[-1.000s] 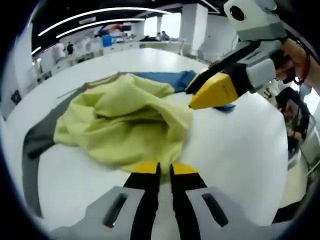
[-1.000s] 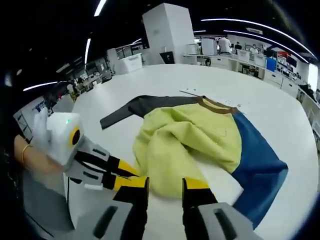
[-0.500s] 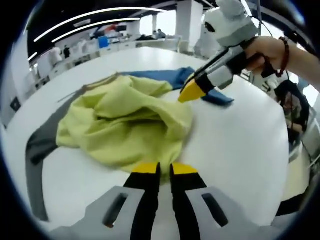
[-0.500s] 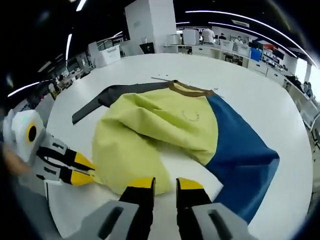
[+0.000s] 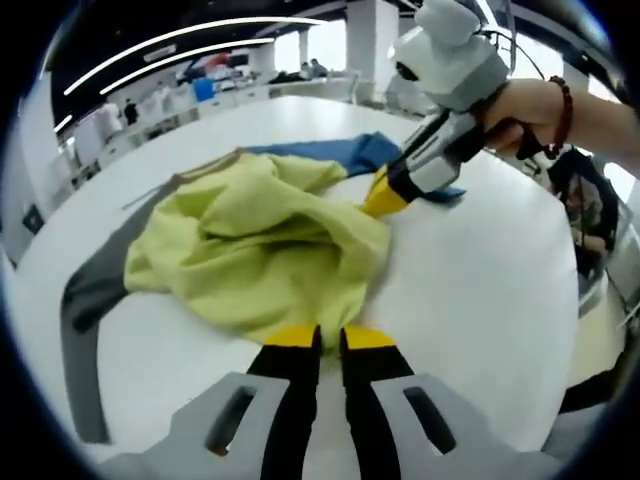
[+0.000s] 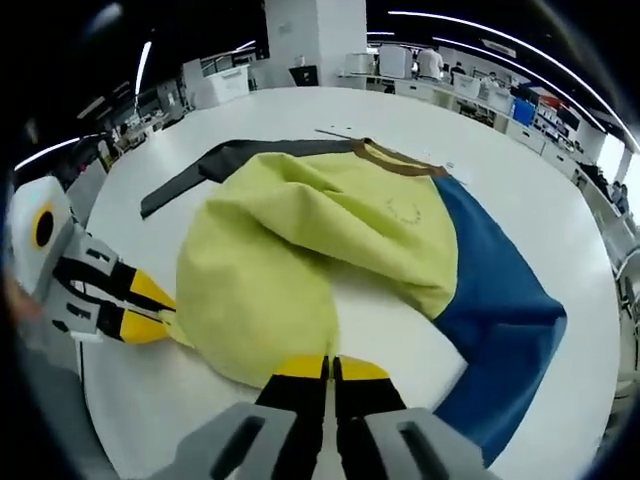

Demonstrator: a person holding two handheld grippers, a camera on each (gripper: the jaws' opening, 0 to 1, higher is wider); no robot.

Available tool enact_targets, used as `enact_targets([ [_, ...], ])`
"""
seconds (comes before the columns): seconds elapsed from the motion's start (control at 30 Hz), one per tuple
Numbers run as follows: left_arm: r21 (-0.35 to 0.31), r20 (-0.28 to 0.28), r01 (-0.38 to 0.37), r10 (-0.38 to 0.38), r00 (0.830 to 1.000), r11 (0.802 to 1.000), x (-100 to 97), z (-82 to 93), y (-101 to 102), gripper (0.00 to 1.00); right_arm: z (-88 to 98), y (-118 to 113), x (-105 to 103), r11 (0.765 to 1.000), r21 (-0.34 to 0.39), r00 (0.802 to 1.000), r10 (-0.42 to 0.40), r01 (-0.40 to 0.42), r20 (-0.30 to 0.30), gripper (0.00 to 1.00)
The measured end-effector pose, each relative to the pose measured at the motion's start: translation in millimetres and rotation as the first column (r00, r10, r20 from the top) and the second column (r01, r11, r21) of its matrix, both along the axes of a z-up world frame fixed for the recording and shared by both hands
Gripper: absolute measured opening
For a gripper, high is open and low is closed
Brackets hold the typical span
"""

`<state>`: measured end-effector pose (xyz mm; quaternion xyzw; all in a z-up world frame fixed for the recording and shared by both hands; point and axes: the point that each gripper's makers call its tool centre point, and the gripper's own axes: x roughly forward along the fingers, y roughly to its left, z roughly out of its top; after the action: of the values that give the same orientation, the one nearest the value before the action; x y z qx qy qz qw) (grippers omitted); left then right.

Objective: Fold the garment on the visible template until the final outline fits inside the template.

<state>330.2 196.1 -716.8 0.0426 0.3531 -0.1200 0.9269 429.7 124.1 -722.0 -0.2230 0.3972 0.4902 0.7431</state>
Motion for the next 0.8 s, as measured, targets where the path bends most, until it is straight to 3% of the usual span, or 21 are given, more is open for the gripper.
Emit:
enact_targets([
  [0.33, -0.013, -0.008, 0.005, -0.005, 1.000, 1.000, -32.7, 13.7, 27, 0.05, 26.9, -36, -15, 0.997, 0.000, 0.997, -0.071, 0.071, -0.001, 0.00],
  [0.43, -0.001, 0.014, -0.002, 0.002, 1.000, 1.000, -37.2, 18.2, 33, 0.05, 32.1, -48, -23, 0.995, -0.004, 0.995, -0.102, 0.102, -0.004, 0.00],
  [0.8, -0.005, 0.044, 0.060, -0.059, 0.997, 0.998, -51.3, 36.0, 29, 0.05, 41.0, -69, -46, 0.984, 0.017, 0.984, -0.177, 0.177, -0.005, 0.00],
])
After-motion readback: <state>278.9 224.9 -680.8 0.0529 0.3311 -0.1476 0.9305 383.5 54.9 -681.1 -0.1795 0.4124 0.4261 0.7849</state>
